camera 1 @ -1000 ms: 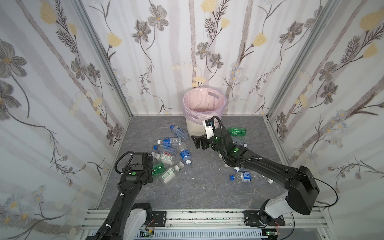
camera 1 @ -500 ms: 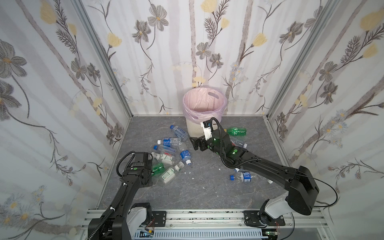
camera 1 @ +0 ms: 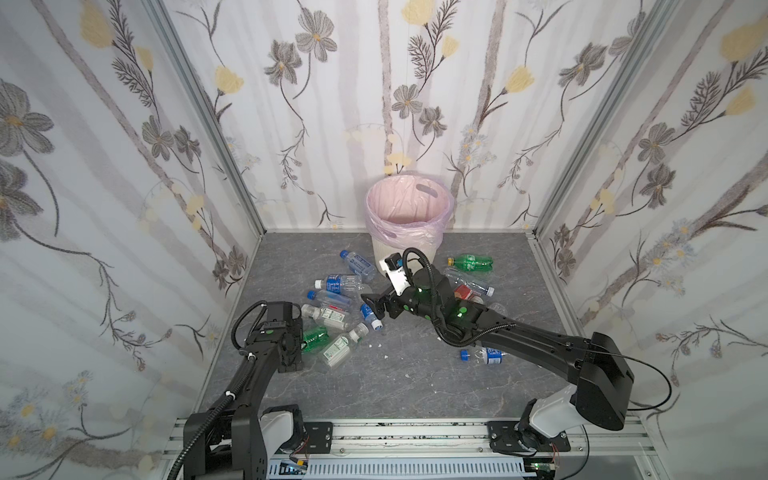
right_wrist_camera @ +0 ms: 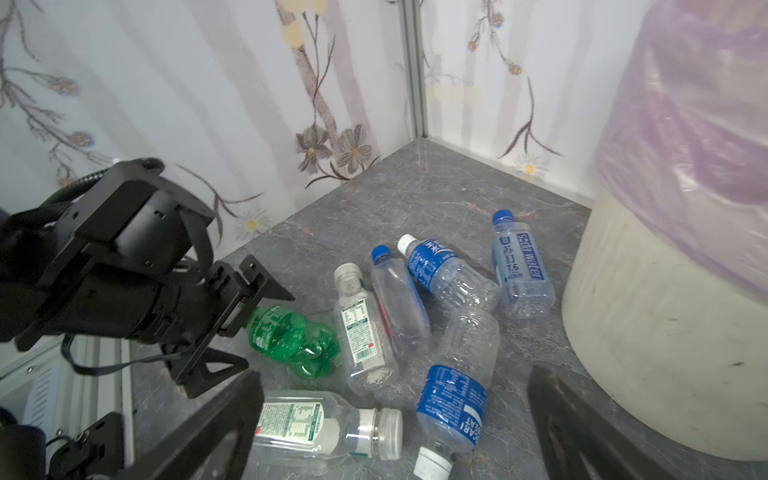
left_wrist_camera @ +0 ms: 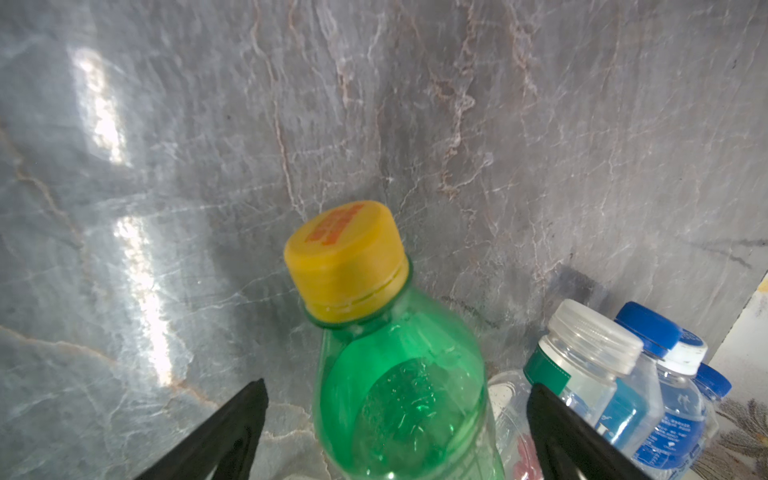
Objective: Throw the plastic bottles in the bin
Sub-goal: 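Close the left gripper on the green Sprite bottle while the right gripper hovers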
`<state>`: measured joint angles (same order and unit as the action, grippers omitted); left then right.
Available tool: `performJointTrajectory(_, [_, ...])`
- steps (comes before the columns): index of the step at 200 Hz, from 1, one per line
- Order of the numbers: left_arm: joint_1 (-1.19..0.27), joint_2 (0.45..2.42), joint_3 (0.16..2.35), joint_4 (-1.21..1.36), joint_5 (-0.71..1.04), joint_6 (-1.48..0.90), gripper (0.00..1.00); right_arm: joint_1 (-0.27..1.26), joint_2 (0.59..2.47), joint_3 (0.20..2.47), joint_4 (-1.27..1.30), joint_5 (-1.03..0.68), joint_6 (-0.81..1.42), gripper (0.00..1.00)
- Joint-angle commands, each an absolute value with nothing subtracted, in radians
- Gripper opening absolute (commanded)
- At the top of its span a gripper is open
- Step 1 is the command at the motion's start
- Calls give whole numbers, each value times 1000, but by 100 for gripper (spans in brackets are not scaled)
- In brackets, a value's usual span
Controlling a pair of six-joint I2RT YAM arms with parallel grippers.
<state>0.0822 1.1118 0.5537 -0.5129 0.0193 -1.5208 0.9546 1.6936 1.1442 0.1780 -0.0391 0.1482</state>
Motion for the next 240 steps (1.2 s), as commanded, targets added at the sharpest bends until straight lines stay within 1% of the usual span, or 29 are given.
performJointTrajectory(1, [93,1121,563,-492,11,-1502,98,966,1716,1163,181,-73,102,100])
performJointTrajectory(18, [101,1127,563,-485,6,-1493,94,970,1728,1170,179,-87,100,100])
performJointTrajectory(53, [114,1145,559,-466,10,-1475,87,976,1755,1192,159,-104,100,100])
performJointTrajectory(71, [119,1156,554,-450,18,-1471,79,979,1760,1193,161,-107,101,100])
performJointTrajectory(105, [121,1185,558,-419,14,-1441,69,979,1767,1198,155,-95,103,100])
performJointTrajectory(118, [120,1195,566,-415,9,-1420,64,979,1768,1198,153,-91,103,100])
performJointTrajectory(138, [120,1200,563,-413,5,-1406,61,980,1769,1199,156,-91,104,100])
performJointTrajectory(174, [121,1193,556,-409,-2,-1391,47,980,1772,1200,157,-86,106,100])
performJointTrajectory(240, [121,1178,542,-410,-12,-1378,41,979,1767,1200,157,-75,111,100])
